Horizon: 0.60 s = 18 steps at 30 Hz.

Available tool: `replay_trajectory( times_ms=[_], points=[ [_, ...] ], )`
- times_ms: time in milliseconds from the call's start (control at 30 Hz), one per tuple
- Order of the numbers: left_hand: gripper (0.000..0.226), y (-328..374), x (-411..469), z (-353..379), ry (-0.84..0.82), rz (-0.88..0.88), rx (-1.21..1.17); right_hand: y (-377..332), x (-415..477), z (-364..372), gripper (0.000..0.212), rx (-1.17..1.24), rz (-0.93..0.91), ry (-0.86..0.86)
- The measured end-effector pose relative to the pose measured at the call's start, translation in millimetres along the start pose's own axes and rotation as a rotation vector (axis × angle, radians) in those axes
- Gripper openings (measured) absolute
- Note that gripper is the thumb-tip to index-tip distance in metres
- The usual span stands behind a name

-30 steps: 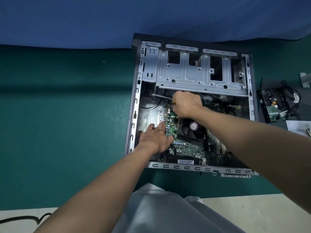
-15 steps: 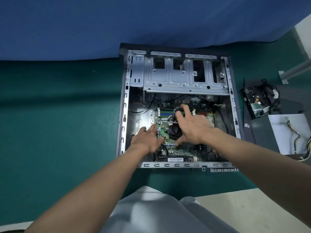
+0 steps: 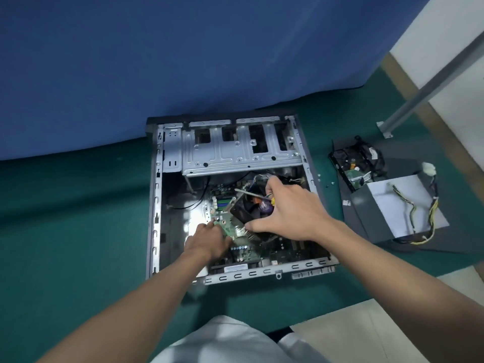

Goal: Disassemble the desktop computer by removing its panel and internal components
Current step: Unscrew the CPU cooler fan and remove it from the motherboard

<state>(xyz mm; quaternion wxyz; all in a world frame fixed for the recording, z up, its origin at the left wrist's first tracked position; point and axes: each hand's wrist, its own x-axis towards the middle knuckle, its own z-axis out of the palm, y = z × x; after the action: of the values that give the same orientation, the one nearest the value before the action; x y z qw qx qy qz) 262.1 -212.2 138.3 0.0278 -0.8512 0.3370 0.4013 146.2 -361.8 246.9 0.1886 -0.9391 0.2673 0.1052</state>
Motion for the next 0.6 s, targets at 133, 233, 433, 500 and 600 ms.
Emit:
replay_trajectory(
  times_ms=[133,233,433,500,600],
  points=[
    [0.041,22,3,-4,-0.014,0.020,0.072,22,-20,-50,0.073,0.166,0.092,0.139],
    [0.043,35,6,-6,-0.034,-0.008,0.067,57,-28,-75,0.071,0.237,0.212,0.257],
    [0.042,58,9,1,-0.067,-0.002,0.155,134,-31,-53,0.079,0.282,0.523,0.250],
    [0.040,63,11,2,-0.071,-0.006,0.182,151,-33,-25,0.076,0.246,0.589,0.188],
    [0.040,69,14,2,-0.077,0.002,0.213,165,-37,14,0.077,0.180,0.703,0.141]
  ],
)
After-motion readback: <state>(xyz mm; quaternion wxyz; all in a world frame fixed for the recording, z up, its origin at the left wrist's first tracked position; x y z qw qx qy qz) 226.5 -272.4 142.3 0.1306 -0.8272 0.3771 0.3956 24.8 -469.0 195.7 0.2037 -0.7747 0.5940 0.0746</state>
